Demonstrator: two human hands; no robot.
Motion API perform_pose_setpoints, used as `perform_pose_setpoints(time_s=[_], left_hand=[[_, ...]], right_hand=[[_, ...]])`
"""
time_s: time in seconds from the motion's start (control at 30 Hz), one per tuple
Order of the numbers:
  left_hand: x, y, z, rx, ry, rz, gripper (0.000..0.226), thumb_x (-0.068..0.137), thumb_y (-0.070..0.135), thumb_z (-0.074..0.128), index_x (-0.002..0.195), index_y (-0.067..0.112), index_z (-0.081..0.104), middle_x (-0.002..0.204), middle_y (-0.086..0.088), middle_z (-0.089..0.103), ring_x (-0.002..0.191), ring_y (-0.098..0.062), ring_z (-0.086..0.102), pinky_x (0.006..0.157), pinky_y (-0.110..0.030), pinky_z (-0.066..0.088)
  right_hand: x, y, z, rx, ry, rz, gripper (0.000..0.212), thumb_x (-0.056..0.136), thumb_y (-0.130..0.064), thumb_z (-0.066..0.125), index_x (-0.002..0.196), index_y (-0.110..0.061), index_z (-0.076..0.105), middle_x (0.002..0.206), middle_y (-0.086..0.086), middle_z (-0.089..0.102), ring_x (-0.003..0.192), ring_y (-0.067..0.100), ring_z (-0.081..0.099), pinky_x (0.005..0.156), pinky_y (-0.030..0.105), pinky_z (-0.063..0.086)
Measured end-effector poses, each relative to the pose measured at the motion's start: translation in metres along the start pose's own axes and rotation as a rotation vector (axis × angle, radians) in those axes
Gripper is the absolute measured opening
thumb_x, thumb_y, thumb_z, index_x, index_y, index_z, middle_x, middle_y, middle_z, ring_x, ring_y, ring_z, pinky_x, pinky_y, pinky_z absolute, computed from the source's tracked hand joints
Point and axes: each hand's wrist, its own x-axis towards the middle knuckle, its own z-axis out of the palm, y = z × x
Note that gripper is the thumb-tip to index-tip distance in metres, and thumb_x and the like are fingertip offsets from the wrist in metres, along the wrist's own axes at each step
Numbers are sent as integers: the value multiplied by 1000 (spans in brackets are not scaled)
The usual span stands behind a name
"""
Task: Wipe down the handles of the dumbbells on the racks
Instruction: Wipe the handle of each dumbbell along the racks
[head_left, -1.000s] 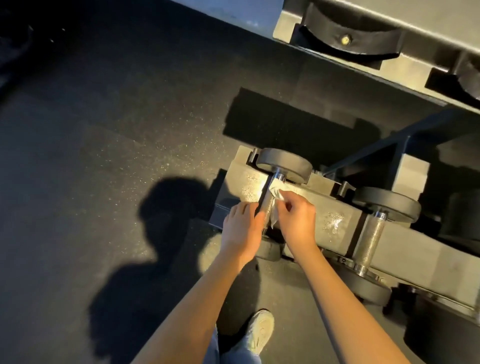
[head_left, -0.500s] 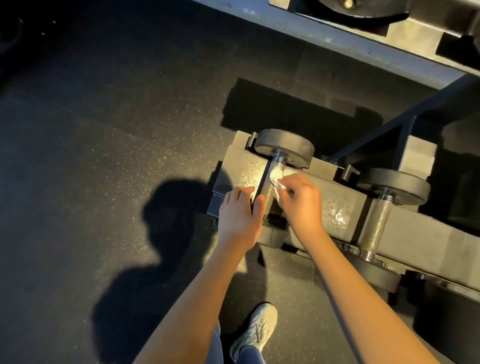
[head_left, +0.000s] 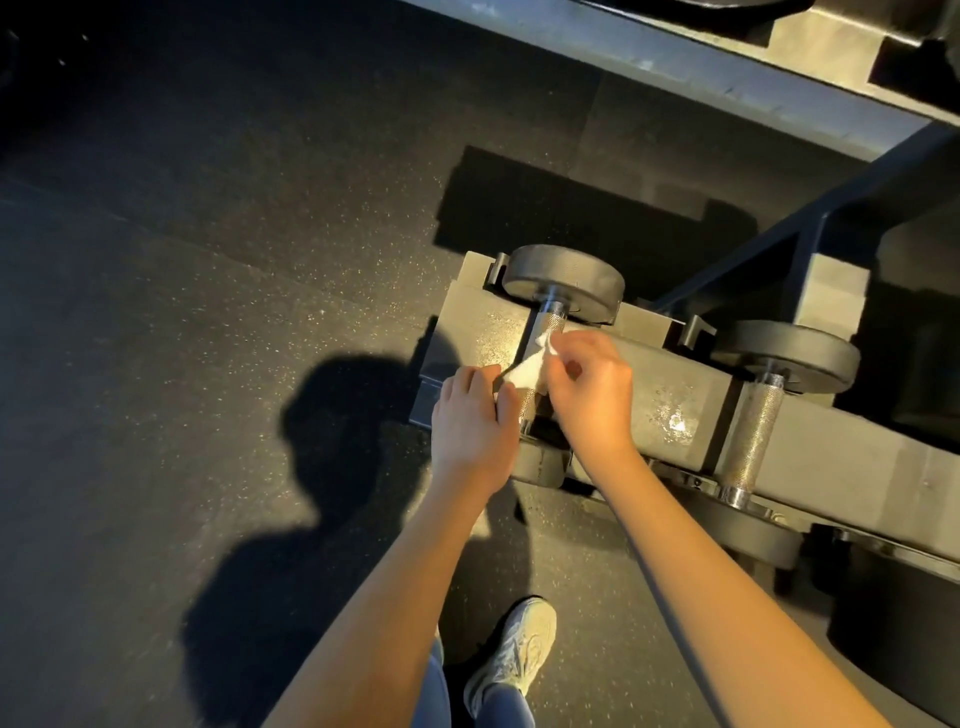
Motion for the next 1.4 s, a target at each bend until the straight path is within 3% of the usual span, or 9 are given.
perform_pose_setpoints(time_s=[0.13, 0.33, 0.5, 0.73, 0.83, 0.97, 1.17, 1.3, 1.4], left_hand=[[2, -1, 2, -19, 7, -20, 31, 100, 29, 31, 108, 9, 53, 111, -4, 50, 107, -15, 44, 97, -41, 42], [6, -4, -8, -4, -177, 15, 39, 102, 31, 30, 129, 9, 49, 128, -5, 47, 123, -17, 39, 107, -42, 36], [8, -6, -11, 30, -228, 50, 39, 102, 33, 27, 123, 9, 50, 122, -5, 48, 116, -16, 41, 104, -41, 36], [5, -6, -7, -63, -128, 1, 39, 101, 30, 31, 130, 9, 46, 127, -5, 46, 119, -19, 43, 104, -45, 38], [5, -7, -7, -47, -109, 6, 33, 101, 29, 32, 123, 10, 48, 116, 0, 45, 109, -15, 44, 102, -43, 40], [5, -8, -5, -49, -81, 21, 30, 100, 29, 33, 116, 10, 50, 111, -1, 47, 104, -16, 46, 97, -44, 42], [2, -6, -8, -36, -98, 29, 41, 102, 28, 32, 138, 10, 41, 133, -4, 43, 123, -15, 39, 109, -40, 34], [3, -6, -7, -47, -94, 21, 37, 101, 28, 34, 132, 11, 46, 126, -2, 45, 117, -14, 41, 107, -42, 36], [3, -6, -6, -53, -83, 14, 37, 101, 28, 34, 131, 11, 47, 124, -2, 46, 116, -15, 42, 105, -43, 37]], right_hand=[[-14, 7, -6, -4, -165, -26, 17, 83, -2, 69, 100, -2, 72, 97, 7, 61, 83, 11, 57, 75, 10, 44], [13, 0, -2, -46, 26, -42, 4, 83, 0, 66, 82, -2, 70, 87, 9, 63, 75, 8, 52, 68, -1, 35], [-12, 5, 8, -7, -3, -27, 10, 82, -11, 71, 87, -3, 68, 93, 7, 58, 77, 15, 56, 64, 23, 48], [11, 0, 4, -21, 93, 15, 8, 83, 1, 63, 78, -4, 65, 87, 8, 59, 73, 5, 49, 66, 2, 35], [13, -4, 9, -22, 156, 38, 10, 84, 3, 60, 80, -3, 67, 86, 8, 61, 73, 7, 51, 65, 3, 37], [-17, 3, 4, -65, -17, -63, 7, 83, 2, 64, 80, -5, 67, 83, 6, 61, 72, 11, 54, 63, 16, 44], [13, -6, 2, 12, 91, 55, 10, 83, 3, 61, 81, -5, 67, 88, 7, 61, 73, 6, 51, 65, 5, 38], [10, -10, 3, -33, 29, 53, 16, 83, -17, 71, 92, -3, 68, 94, 6, 61, 74, 12, 55, 62, 23, 47], [6, -11, 3, -153, 31, 55, 29, 79, -30, 75, 92, -6, 68, 90, 3, 62, 74, 15, 55, 59, 25, 38]])
